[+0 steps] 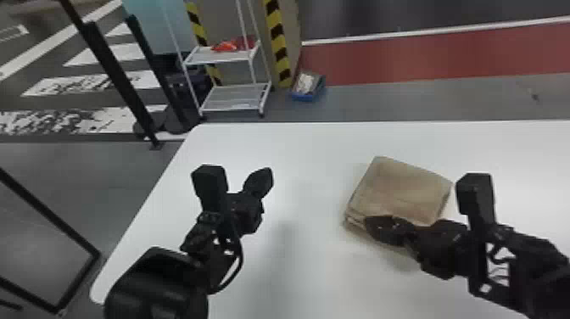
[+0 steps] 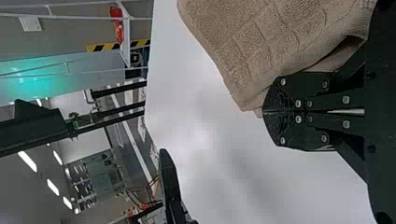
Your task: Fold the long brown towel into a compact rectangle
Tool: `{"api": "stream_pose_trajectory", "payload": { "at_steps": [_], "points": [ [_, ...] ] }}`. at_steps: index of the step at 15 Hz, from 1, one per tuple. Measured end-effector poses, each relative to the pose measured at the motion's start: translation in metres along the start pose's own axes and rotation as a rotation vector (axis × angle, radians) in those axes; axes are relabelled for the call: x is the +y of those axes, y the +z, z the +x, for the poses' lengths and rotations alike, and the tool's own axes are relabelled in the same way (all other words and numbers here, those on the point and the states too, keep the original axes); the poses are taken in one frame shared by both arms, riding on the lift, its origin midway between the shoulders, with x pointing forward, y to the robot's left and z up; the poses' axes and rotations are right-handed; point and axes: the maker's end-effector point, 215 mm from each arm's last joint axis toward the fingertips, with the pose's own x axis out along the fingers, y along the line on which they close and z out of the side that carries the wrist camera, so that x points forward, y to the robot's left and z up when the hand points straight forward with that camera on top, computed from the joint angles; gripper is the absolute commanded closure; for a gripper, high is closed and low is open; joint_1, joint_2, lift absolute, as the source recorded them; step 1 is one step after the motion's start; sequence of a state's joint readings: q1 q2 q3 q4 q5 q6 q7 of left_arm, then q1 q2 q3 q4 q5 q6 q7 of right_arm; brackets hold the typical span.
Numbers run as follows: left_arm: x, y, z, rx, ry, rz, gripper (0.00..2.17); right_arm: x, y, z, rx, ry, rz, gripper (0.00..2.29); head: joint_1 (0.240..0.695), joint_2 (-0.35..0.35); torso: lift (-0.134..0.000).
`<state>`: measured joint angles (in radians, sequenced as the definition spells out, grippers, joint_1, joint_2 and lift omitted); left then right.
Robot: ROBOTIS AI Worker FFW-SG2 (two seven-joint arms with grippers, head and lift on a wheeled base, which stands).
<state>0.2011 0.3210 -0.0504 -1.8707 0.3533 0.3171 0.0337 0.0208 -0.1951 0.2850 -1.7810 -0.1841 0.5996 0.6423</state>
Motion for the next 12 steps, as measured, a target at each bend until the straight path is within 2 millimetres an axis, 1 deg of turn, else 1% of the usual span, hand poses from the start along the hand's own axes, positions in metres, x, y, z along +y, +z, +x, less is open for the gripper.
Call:
{"api": "stream_pose_trajectory", "payload": {
  "at_steps": [2, 3, 5, 6, 9, 12],
  "points": [
    [-0.002, 0.001, 0.0, 0.003, -0.003, 0.002, 1.77, 0.009, 0.006, -0.01, -0.02, 0.009, 0.005, 2.07, 0.695, 0.276, -0.124],
    [-0.002, 0.001, 0.0, 0.004, -0.003, 0.003, 1.77, 0.013, 0.005, -0.016, -0.019, 0.012, 0.011, 2.07, 0.695, 0.276, -0.124],
    [-0.002, 0.001, 0.0, 0.005, -0.003, 0.004, 1.77, 0.019, -0.003, -0.03, -0.011, 0.012, 0.025, 2.07, 0.695, 0.271, -0.124],
    [-0.002, 0.002, 0.0, 0.004, -0.003, 0.006, 1.77, 0.02, -0.007, -0.034, -0.009, 0.008, 0.034, 2.07, 0.695, 0.268, -0.124],
    [-0.005, 0.005, 0.002, 0.001, -0.008, 0.012, 1.77, 0.017, -0.029, -0.043, 0.019, -0.009, 0.075, 2.07, 0.695, 0.257, -0.124],
    [-0.006, 0.005, 0.002, 0.001, -0.012, 0.011, 1.77, 0.005, -0.039, -0.049, 0.046, -0.034, 0.092, 2.07, 0.695, 0.239, -0.124]
  ]
}}
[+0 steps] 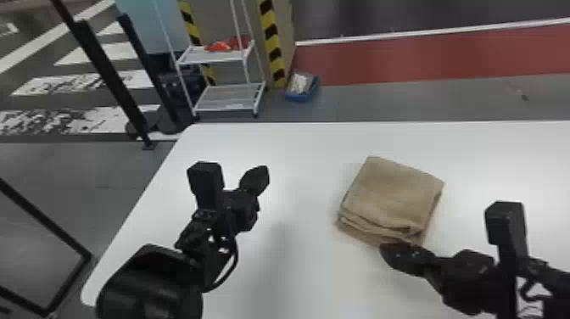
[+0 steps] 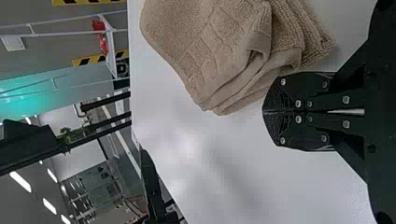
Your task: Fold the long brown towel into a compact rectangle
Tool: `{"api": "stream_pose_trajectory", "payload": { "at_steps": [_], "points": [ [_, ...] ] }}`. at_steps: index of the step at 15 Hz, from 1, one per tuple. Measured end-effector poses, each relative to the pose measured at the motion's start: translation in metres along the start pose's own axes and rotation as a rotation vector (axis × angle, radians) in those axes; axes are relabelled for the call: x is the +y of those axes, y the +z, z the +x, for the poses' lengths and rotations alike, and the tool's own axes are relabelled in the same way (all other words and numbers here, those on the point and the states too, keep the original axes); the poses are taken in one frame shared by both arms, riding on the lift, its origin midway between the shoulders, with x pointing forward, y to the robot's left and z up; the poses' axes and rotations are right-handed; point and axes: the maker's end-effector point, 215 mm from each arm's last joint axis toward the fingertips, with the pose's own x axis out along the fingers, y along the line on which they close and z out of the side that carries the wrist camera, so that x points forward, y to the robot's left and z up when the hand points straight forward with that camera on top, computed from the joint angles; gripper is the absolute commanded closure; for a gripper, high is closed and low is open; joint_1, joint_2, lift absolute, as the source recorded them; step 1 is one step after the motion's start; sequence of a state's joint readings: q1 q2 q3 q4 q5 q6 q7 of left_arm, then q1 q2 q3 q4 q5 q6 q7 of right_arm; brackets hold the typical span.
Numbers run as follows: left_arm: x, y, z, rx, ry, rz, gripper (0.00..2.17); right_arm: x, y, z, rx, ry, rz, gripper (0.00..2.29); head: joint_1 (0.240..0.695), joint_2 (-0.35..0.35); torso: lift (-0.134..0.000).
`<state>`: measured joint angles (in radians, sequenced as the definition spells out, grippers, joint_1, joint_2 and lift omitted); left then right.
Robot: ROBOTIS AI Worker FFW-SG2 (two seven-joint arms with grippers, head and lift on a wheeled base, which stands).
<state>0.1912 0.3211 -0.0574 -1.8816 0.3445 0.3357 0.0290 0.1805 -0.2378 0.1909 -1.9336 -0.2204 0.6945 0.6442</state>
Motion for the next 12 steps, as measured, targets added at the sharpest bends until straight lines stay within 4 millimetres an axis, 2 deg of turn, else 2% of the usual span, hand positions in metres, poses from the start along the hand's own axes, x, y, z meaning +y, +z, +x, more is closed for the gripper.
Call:
{"api": "stream_pose_trajectory", "payload": {
  "at_steps": [7, 10, 12],
  "points": [
    [-0.002, -0.004, -0.002, 0.008, -0.009, -0.002, 1.77, -0.008, -0.017, 0.002, 0.047, -0.017, 0.03, 2.07, 0.695, 0.232, -0.124],
    [-0.002, -0.005, -0.003, 0.008, -0.007, -0.001, 1.76, -0.02, -0.022, -0.004, 0.053, -0.038, 0.042, 2.07, 0.695, 0.218, -0.124],
    [-0.002, -0.005, -0.003, 0.009, -0.007, -0.001, 1.77, -0.032, -0.019, -0.006, 0.049, -0.06, 0.043, 2.07, 0.695, 0.208, -0.124]
  ]
}}
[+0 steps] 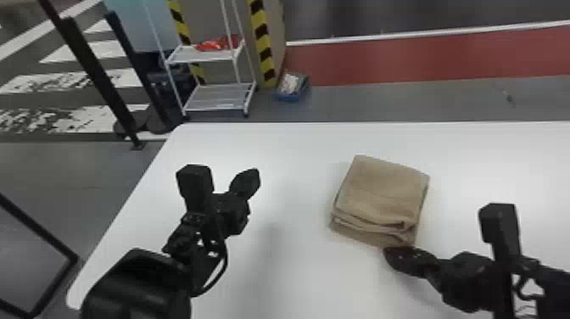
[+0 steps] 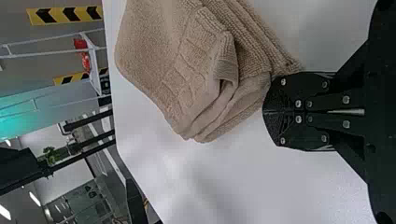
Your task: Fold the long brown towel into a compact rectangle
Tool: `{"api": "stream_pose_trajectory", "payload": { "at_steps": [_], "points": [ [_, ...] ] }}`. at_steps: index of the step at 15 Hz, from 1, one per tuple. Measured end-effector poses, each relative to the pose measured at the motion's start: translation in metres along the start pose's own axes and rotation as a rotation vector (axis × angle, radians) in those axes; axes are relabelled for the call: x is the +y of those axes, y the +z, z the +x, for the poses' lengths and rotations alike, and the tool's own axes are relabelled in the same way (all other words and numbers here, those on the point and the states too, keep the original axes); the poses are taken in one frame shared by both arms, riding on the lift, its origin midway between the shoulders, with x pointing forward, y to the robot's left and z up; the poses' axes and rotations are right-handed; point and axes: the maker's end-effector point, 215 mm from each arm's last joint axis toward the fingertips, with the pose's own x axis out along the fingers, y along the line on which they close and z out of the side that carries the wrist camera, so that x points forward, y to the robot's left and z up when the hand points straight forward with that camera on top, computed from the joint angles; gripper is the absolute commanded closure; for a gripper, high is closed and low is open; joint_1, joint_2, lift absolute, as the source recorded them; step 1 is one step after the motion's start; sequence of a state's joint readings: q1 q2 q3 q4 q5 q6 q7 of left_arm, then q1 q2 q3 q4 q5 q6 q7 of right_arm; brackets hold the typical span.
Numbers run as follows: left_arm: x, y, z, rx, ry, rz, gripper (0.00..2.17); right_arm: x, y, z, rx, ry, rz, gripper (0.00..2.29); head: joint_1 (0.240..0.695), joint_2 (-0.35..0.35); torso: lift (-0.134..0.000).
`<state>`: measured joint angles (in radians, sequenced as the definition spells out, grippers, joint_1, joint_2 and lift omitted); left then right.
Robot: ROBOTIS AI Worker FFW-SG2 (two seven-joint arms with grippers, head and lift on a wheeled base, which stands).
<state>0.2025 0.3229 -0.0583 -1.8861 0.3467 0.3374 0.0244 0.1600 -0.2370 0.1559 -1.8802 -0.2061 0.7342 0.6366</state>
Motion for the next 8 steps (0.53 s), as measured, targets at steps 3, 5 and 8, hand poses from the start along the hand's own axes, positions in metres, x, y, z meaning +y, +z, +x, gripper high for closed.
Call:
{"api": "stream_pose_trajectory", "payload": {
  "at_steps": [3, 5, 8],
  "points": [
    [-0.001, -0.001, -0.002, 0.003, -0.001, 0.0, 1.77, -0.012, 0.009, -0.002, -0.013, -0.021, -0.007, 2.07, 0.695, 0.192, -0.124],
    [0.0, 0.0, -0.003, 0.003, 0.001, 0.002, 1.77, -0.02, 0.014, -0.005, -0.022, -0.036, -0.008, 2.07, 0.695, 0.185, -0.124],
    [0.0, -0.001, -0.004, 0.008, 0.0, 0.003, 1.77, -0.04, 0.019, -0.01, -0.035, -0.071, -0.001, 2.07, 0.695, 0.169, -0.124]
  ]
}}
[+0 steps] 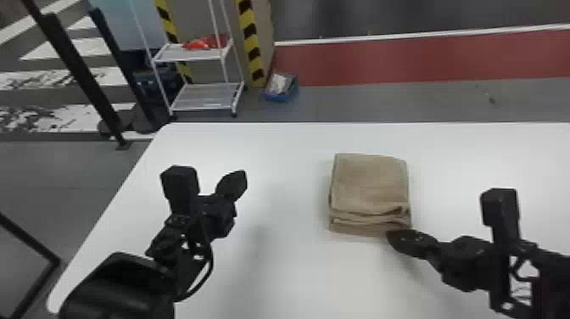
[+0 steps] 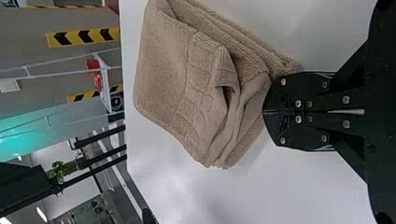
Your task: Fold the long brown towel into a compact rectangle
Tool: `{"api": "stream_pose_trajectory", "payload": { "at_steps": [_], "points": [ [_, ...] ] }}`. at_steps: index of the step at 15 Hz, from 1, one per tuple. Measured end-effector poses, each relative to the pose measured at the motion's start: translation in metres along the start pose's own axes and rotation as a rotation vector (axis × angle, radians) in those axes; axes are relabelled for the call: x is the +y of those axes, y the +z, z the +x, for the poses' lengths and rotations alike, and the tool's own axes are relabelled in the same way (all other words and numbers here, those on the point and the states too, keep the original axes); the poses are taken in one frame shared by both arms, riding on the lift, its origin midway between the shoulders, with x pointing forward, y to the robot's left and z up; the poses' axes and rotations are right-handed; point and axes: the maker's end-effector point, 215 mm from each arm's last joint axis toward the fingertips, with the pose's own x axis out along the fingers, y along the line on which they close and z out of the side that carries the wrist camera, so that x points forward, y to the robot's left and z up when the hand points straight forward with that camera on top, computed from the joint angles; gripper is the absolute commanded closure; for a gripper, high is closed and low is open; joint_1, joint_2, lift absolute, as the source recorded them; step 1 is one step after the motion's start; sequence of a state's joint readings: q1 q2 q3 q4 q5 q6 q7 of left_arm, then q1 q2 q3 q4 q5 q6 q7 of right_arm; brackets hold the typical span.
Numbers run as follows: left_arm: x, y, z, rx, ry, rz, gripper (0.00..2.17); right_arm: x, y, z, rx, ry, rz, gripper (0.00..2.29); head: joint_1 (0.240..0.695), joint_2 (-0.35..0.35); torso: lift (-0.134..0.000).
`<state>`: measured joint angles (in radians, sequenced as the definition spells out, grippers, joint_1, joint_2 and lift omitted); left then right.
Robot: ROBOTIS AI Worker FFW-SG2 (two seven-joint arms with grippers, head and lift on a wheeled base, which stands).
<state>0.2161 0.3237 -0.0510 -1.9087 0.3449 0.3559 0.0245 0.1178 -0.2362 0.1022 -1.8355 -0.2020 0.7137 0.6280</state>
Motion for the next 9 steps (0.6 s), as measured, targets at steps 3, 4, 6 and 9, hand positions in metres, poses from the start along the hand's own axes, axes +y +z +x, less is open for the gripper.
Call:
{"api": "stream_pose_trajectory", "payload": {
  "at_steps": [3, 4, 6, 9],
  "points": [
    [-0.004, -0.001, -0.001, 0.003, -0.006, 0.0, 1.76, -0.026, 0.006, -0.004, -0.014, -0.044, 0.01, 2.07, 0.695, 0.137, -0.124],
    [-0.006, -0.001, -0.002, 0.001, -0.007, 0.0, 1.76, -0.031, 0.009, -0.007, -0.026, -0.048, 0.025, 2.07, 0.695, 0.128, -0.124],
    [-0.008, 0.003, -0.003, -0.006, -0.006, -0.001, 1.76, -0.027, 0.015, -0.016, -0.06, -0.029, 0.06, 1.94, 0.695, 0.12, -0.124],
    [-0.017, 0.003, -0.003, -0.009, -0.006, -0.005, 1.01, -0.005, 0.032, -0.03, -0.106, 0.002, 0.057, 0.75, 0.695, 0.122, -0.124]
  ]
}}
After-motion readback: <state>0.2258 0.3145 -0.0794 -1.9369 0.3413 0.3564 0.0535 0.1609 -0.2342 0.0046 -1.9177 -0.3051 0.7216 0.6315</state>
